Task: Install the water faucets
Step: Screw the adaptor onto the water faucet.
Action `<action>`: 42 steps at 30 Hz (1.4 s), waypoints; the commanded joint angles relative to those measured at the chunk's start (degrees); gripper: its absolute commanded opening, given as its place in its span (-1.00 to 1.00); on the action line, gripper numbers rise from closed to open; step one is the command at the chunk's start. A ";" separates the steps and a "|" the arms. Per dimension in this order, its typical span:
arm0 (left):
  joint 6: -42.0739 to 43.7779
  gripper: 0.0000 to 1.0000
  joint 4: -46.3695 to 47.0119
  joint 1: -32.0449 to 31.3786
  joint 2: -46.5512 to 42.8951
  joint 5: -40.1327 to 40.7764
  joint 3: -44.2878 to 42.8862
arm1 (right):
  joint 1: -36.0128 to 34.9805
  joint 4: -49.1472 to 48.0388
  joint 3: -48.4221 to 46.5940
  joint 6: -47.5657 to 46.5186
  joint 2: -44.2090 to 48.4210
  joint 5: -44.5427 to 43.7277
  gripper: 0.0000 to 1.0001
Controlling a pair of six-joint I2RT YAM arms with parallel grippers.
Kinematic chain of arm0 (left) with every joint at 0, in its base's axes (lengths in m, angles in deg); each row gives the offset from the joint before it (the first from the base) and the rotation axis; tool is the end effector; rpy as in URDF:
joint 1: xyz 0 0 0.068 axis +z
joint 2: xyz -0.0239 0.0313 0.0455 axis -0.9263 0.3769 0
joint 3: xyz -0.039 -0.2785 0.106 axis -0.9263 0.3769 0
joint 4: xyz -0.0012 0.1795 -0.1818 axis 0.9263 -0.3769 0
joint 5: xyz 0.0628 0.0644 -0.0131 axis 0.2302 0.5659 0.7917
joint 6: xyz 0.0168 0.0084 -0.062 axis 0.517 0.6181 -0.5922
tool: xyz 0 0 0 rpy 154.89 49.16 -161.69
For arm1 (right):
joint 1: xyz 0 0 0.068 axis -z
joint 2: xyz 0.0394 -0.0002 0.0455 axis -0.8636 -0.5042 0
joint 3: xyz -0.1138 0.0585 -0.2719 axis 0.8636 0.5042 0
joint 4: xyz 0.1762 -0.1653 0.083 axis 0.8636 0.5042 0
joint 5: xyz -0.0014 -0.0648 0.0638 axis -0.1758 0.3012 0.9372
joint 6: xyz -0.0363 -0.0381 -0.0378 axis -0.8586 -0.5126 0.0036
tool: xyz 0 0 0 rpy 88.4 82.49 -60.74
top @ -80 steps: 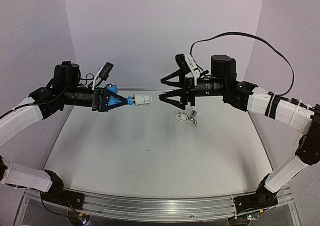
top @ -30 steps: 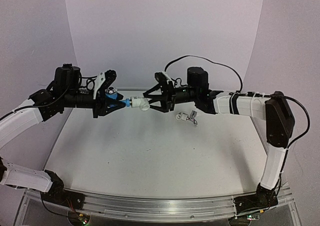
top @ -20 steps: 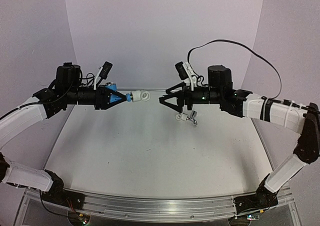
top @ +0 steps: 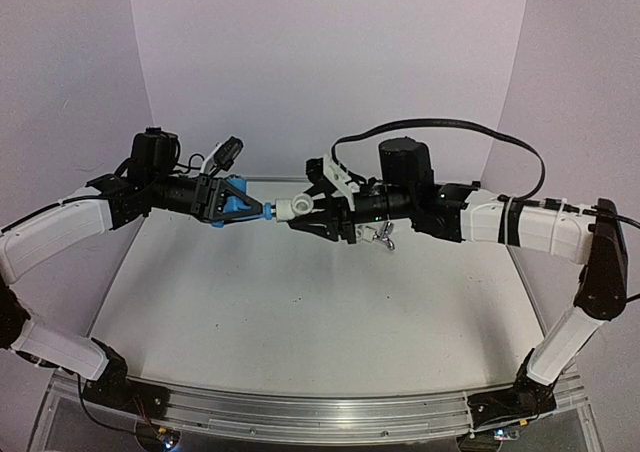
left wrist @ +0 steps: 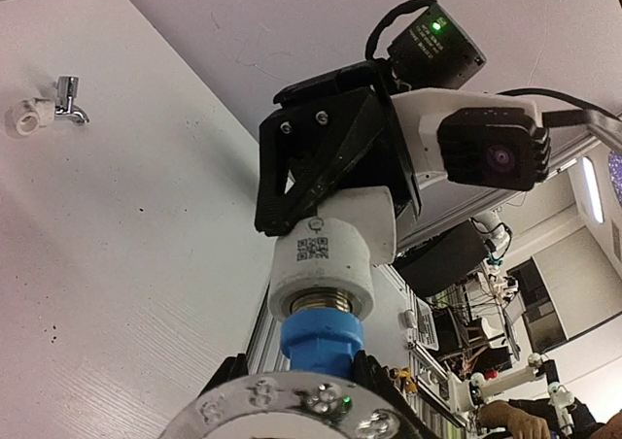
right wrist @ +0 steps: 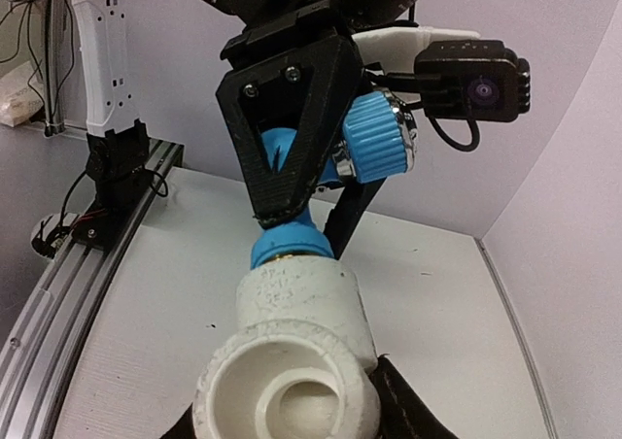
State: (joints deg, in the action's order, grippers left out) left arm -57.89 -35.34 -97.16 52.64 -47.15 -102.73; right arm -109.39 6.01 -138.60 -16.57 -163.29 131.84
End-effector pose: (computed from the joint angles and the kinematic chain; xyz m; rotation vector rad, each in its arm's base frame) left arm 0.2182 -0.1734 0.3669 0.8205 1.9678 -1.6590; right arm 0.2327 0.3269 0.3637 -1.5092 0.9602 0.8995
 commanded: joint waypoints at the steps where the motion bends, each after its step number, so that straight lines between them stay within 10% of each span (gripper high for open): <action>1: 3.62 -1.00 3.22 -0.06 0.45 -1.89 -2.69 | -0.18 -1.51 -3.66 7.03 -1.11 8.58 -0.44; 5: 13.71 -1.00 -1.93 -0.12 1.30 3.25 -5.09 | -0.09 -1.59 -5.64 20.08 -2.77 11.02 -0.98; 14: 51.25 -1.00 -1.17 -0.21 -7.49 25.41 -0.25 | 1.07 -11.03 -19.03 85.48 -17.21 22.53 -1.00; 21: 57.93 -1.00 -1.10 -0.14 -11.19 29.41 1.82 | 4.34 -63.98 -14.56 142.04 -27.34 18.02 -0.35; 31: 21.82 -1.00 -0.08 -0.06 -14.98 34.33 4.19 | 7.73 -56.16 3.24 114.02 -19.88 13.72 0.01; 42: 2.42 -1.00 -4.04 0.86 -8.34 21.51 -3.59 | -0.34 1.16 -1.41 30.90 -2.13 -15.02 0.50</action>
State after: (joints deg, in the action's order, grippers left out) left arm -46.21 -41.99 -96.87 42.11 -17.98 -99.90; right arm -103.95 -11.24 -136.38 55.47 -172.90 132.74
